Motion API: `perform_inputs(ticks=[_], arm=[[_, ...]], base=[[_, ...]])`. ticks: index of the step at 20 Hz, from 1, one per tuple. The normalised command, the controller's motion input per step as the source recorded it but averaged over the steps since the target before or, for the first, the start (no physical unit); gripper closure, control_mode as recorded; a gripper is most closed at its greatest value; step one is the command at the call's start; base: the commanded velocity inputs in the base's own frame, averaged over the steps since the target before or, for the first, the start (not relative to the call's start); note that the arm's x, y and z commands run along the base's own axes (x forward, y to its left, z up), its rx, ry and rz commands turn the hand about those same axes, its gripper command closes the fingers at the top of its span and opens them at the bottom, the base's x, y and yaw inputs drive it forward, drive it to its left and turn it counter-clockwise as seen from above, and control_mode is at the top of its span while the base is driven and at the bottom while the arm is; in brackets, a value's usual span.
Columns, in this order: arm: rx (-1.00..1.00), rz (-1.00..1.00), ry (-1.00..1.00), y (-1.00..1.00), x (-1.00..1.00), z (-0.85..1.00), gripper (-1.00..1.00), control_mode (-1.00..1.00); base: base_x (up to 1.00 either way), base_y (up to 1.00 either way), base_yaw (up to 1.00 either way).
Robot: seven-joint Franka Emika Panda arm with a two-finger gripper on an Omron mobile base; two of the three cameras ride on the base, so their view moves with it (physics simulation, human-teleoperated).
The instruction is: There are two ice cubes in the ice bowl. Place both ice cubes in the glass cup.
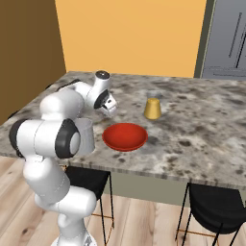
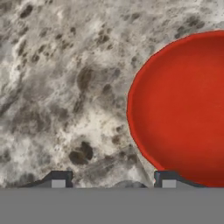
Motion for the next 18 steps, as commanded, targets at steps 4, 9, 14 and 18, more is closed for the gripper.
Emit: perform_inputs(ticks=[4, 9, 14, 18], arm=[[-0.05, 0.04, 0.28, 0.95, 0.00, 0.09, 1.00, -1.00], [-0.12, 0.05, 0.15, 0.41, -0.03, -0.12, 1.00, -1.00], [-0.12, 0.05, 0.04, 0.05, -0.77, -0.12, 1.00, -1.00], [0.00, 0.04, 0.01, 0.00, -0.18, -0.19, 1.00, -1.00]], base=[[0.00, 0.00, 0.00], [0.00, 0.00, 0.00], [0.00, 0.00, 0.00], [0.00, 0.00, 0.00]])
